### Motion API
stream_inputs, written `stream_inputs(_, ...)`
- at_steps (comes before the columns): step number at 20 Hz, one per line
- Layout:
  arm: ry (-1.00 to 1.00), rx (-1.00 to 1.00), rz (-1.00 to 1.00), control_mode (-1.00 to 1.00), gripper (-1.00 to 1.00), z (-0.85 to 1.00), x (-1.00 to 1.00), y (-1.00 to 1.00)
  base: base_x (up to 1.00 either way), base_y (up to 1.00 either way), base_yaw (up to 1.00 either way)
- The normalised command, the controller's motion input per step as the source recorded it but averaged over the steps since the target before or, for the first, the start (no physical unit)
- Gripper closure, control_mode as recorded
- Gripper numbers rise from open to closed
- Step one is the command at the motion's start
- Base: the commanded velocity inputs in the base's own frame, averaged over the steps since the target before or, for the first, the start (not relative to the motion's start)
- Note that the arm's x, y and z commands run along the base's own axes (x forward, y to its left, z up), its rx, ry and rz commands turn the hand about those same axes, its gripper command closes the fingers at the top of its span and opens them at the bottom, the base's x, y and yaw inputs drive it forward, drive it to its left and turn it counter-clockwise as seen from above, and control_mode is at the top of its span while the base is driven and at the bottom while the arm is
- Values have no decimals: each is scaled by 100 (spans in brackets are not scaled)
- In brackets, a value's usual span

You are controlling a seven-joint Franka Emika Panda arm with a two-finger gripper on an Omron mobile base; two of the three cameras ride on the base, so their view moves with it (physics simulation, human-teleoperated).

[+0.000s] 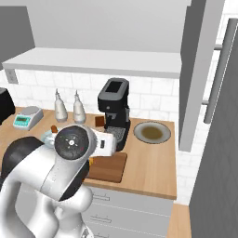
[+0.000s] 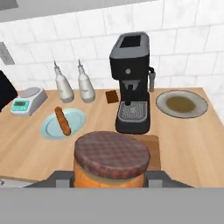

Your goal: From the different types of pastries on the counter, select a croissant and place it on the cutting board. Then retrieve a jar of jam from the cabinet and place it alongside the croissant on the cutting board.

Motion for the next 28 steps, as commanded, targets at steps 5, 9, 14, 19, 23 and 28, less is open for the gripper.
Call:
stream_inputs(5,-32,1,23,-100,100,-51,17,40,0,0,0)
stream_inputs(9,-33,4,16,-100,100,-97,47,67,0,0,0)
stream_inputs(14,-45,6,34,-100,100,-100,72,100,0,0,0)
stream_inputs(19,-1,1,7,-100,100,-41,15,0,0,0,0)
stream_inputs(23,-11,1,0,-100,100,-100,47,-61,0,0,0)
stream_inputs(28,-16,1,0,-100,100,-77,28,-55,0,0,0)
